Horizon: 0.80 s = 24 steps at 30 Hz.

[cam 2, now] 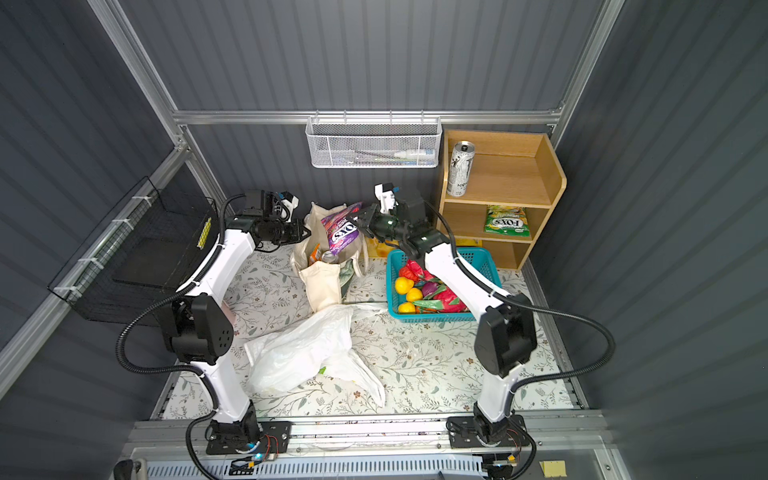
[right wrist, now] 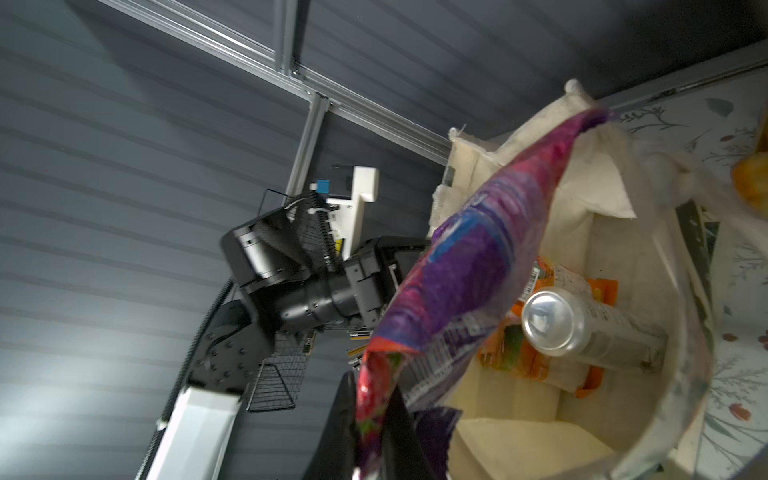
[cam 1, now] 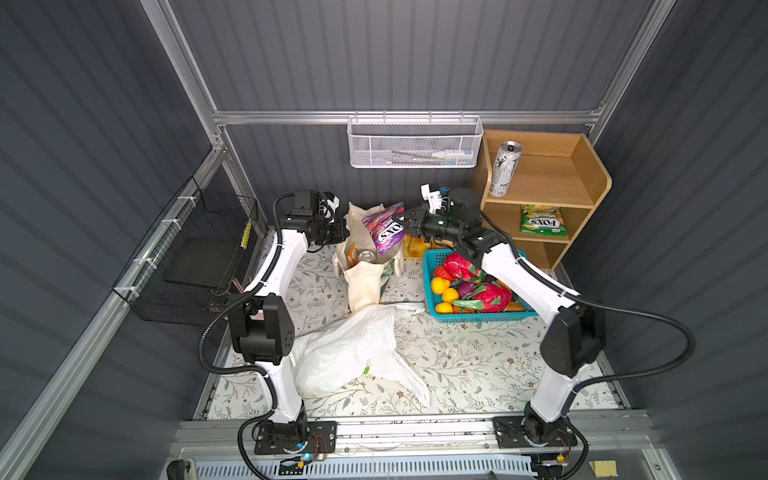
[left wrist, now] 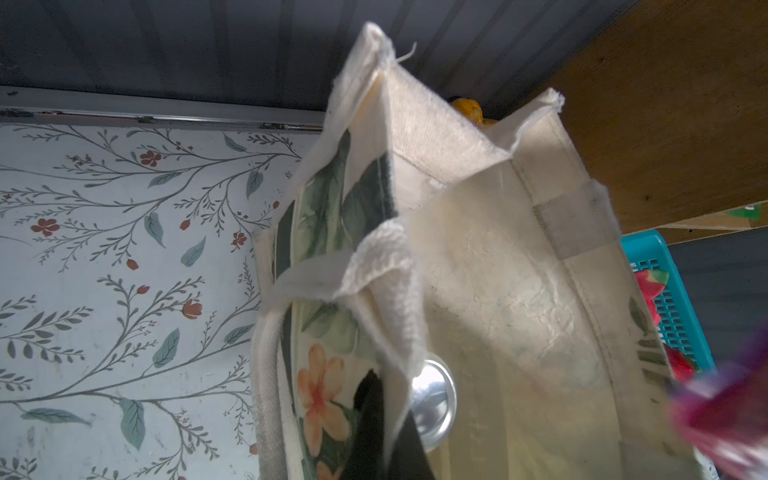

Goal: Place the mixed food into the grocery bags and tie them
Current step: 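Lower the purple packet into the tote bag and open the right gripper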

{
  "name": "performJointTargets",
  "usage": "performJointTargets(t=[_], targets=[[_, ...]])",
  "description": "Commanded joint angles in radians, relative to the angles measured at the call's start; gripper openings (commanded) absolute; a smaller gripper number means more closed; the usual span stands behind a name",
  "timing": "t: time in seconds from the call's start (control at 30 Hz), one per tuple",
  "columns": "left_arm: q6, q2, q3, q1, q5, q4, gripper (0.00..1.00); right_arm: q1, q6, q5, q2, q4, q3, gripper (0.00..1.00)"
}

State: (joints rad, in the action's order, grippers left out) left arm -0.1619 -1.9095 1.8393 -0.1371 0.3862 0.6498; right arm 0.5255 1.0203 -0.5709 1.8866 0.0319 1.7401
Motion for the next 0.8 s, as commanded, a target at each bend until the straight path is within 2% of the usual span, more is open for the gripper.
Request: performJointTargets(t=[0.0,0.07,0.17,0.23,0.27,0.37,0.5,0.63,0.7,0.77], targets=[[-0.009,-0.006,0.012,-0.01,0.021,0.037,0.0,0.024,-0.025,0.02,0.114,-0.034,0.137,0.0],[-0.011,-0.003,0.011,-0.011,0.023,0.036,0.0,0.04,-0.041,0.02,0.193,-0.094,0.211,0.0],[-0.018,-0.003,0.011,-0.01,0.025,0.034,0.0,0.049,-0.102,0.005,0.271,-0.207,0.31,0.3],[-0.02,-0.002,0.012,-0.01,0.023,0.034,0.0,0.048,-0.148,0.019,0.268,-0.262,0.331,0.51],[-0.02,-0.002,0.012,-0.01,0.02,0.036,0.0,0.045,-0.165,0.02,0.255,-0.274,0.33,0.57],[-0.019,-0.005,0.016,-0.01,0.012,0.037,0.0,0.038,-0.199,0.016,0.201,-0.297,0.327,0.63],[-0.011,-0.018,0.038,-0.009,-0.032,0.06,0.0,0.027,-0.282,0.036,0.115,-0.352,0.31,0.65],[-0.005,-0.026,0.063,-0.004,-0.097,0.079,0.0,0.025,-0.409,0.191,0.037,-0.454,0.273,0.67],[-0.006,-0.024,0.073,-0.001,-0.123,0.086,0.0,0.022,-0.466,0.293,0.035,-0.521,0.276,0.69],[-0.011,-0.02,0.081,0.002,-0.136,0.085,0.0,0.022,-0.502,0.333,0.052,-0.558,0.28,0.72]])
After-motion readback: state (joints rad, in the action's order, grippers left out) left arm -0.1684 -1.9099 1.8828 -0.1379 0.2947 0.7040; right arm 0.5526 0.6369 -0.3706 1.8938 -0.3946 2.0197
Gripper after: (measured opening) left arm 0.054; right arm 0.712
